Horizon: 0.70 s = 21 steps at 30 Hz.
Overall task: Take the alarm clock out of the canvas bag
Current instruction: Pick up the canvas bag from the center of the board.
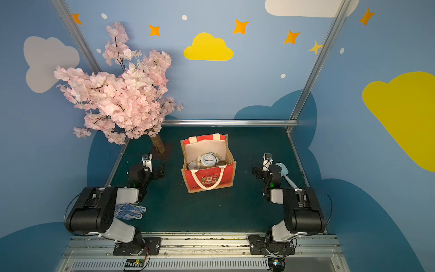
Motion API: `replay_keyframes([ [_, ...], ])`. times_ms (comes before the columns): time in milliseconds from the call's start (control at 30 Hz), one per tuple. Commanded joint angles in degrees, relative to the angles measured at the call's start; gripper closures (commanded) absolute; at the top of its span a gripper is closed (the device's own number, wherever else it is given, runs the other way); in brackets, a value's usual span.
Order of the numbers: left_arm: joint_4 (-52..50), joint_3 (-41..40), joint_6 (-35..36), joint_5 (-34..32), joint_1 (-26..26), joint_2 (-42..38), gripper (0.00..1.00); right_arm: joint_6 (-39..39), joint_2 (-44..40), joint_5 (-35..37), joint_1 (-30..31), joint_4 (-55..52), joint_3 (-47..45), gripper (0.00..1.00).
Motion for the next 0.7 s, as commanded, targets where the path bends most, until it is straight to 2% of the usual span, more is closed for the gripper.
replay_keyframes([
  [0, -0.65, 0.75, 0.68, -0.74, -0.32, -0.48, 0.01, -0.45, 0.17, 0.33, 0.19, -0.23, 0.46, 0.01],
  [667, -0.78, 0.83, 0.21, -0.27, 0.06, -0.52, 0.01, 0.15, 0.17, -0.9, -0.57, -0.29, 0.55, 0.01],
])
